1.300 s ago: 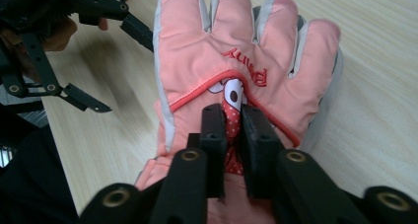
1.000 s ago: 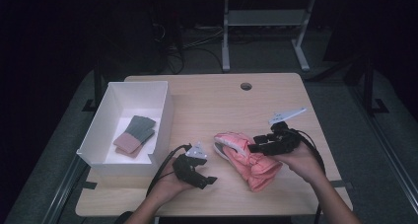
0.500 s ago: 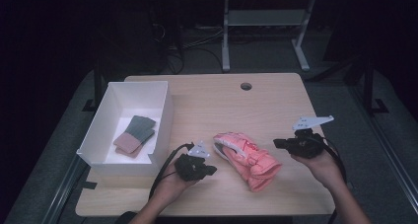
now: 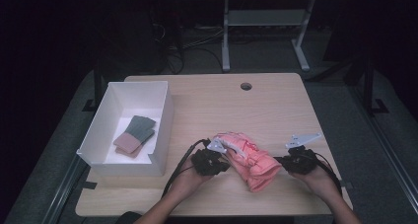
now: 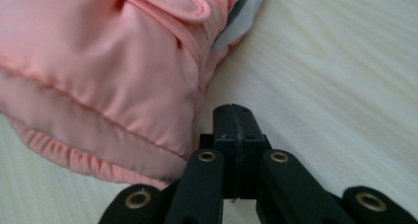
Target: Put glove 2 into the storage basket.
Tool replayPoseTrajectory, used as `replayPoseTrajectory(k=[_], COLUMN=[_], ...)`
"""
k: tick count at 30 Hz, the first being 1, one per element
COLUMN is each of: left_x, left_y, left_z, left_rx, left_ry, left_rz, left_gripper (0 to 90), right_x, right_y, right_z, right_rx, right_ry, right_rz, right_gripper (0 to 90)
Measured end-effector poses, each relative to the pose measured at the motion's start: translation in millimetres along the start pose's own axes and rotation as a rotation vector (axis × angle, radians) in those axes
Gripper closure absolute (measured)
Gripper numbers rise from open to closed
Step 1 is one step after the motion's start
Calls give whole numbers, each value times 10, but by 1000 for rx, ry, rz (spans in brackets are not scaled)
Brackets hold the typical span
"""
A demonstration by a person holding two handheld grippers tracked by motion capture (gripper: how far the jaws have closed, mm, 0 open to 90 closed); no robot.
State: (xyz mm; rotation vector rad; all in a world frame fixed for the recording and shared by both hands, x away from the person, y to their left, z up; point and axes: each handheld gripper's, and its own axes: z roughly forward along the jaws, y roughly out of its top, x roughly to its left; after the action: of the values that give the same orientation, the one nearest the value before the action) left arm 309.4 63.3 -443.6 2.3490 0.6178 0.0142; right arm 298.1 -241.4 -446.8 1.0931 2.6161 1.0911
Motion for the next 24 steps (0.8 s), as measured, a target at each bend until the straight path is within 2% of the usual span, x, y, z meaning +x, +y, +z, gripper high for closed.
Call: replayPoseTrajectory(k=[1,3,4,9,10,11,12,15,18,20,21,24], left_x=[15,25,46,87,119,119,158,189,239,251,265,286], left_y=[12,20,24,19,1,1,-18,-41,-68,-69,-71,-74], left_z=[8,19,30,7,-11,-11,-35,-53,-86,-94,-104,-121], left_rx=[4,-2,-21,-28,-46,-46,-45,-54,-68,-68,-69,-74], left_ry=[0,-2,-8,-14,-17,-17,-19,-31,-47,-49,-51,-50], left_rz=[5,-2,-18,-30,-45,-45,-49,-64,-78,-77,-77,-69], left_gripper=[898,898,898,898,898,898,898,898,898,898,898,898], right_x=[0,0,7,55,93,93,151,245,326,339,388,460], right_y=[-3,-2,5,15,25,25,41,75,99,106,121,143], right_z=[12,34,42,80,112,112,147,197,237,252,271,298], right_rx=[6,5,3,27,39,39,47,52,55,52,43,50], right_ry=[3,12,20,53,76,76,101,129,153,154,175,189], right_rz=[-2,-4,-6,-28,-50,-50,-70,-104,-118,-133,-135,-158], right_gripper=[900,900,900,900,900,900,900,900,900,900,900,900])
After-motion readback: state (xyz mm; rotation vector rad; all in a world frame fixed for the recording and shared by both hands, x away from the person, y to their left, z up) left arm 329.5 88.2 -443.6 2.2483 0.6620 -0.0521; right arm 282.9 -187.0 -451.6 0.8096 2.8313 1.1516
